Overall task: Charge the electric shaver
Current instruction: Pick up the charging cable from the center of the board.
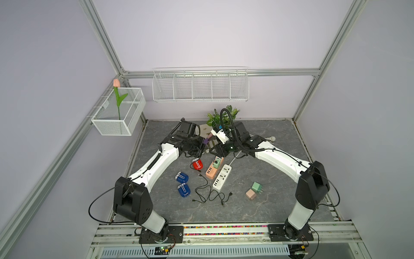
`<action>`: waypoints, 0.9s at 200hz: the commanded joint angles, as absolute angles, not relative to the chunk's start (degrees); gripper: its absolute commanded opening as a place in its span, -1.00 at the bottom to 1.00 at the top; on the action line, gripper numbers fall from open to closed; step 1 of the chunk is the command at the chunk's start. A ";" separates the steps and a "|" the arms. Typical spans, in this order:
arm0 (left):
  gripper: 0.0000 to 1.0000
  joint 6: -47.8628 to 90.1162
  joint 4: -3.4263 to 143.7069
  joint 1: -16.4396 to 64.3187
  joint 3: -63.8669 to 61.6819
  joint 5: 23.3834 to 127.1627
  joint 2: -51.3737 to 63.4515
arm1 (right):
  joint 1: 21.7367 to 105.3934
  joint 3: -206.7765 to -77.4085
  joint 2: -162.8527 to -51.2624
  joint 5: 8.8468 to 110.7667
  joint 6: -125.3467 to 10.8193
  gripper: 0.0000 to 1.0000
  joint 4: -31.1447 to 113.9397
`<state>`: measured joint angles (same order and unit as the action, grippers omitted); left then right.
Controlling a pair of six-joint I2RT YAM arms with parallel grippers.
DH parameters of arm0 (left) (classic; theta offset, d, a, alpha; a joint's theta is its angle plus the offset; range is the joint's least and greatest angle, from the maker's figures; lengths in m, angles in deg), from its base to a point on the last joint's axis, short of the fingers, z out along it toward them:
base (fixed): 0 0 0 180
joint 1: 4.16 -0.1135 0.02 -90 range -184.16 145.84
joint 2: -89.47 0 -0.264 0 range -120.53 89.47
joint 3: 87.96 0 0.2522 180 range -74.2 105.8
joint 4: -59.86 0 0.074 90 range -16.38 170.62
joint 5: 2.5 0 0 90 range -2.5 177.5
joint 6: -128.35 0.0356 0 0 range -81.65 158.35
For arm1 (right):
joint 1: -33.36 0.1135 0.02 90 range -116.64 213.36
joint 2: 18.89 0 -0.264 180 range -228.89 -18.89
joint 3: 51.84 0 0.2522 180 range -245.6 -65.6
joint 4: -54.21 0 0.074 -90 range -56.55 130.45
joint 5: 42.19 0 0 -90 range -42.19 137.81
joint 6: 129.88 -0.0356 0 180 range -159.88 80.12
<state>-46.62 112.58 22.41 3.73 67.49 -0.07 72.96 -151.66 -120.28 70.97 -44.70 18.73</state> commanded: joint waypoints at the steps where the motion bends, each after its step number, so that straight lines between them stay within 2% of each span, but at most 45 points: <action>1: -1.00 -44.47 113.09 23.01 6.71 66.41 -1.02 | 73.04 -152.88 -121.37 73.42 -43.55 -0.10 18.49; 45: -1.00 -43.49 112.65 23.39 8.14 64.96 -1.50 | 73.03 -153.05 -121.11 71.18 -43.57 -0.48 18.39; 77: -1.00 -43.63 111.67 23.38 6.74 63.72 -1.09 | 72.98 -152.42 -119.05 70.65 -43.73 -0.84 20.32; 105: 0.02 -46.60 109.67 22.26 2.53 64.07 0.50 | 72.96 -148.33 -115.84 71.15 -44.14 -0.86 23.83; 118: 0.29 -50.51 106.92 20.94 -2.36 64.48 2.69 | 72.95 -145.67 -114.52 71.66 -44.52 -0.87 25.81; 131: 0.39 -55.77 102.25 19.61 -8.47 64.05 4.71 | 72.87 -143.80 -113.68 72.18 -45.51 -0.86 27.43; 149: 0.63 -64.56 95.13 18.54 -17.05 64.34 6.95 | 72.77 -141.18 -112.57 72.77 -47.04 -0.86 30.28; 180: 0.73 -76.13 81.00 17.59 -25.12 65.21 5.35 | 72.61 -138.50 -111.37 73.25 -48.12 -0.86 32.88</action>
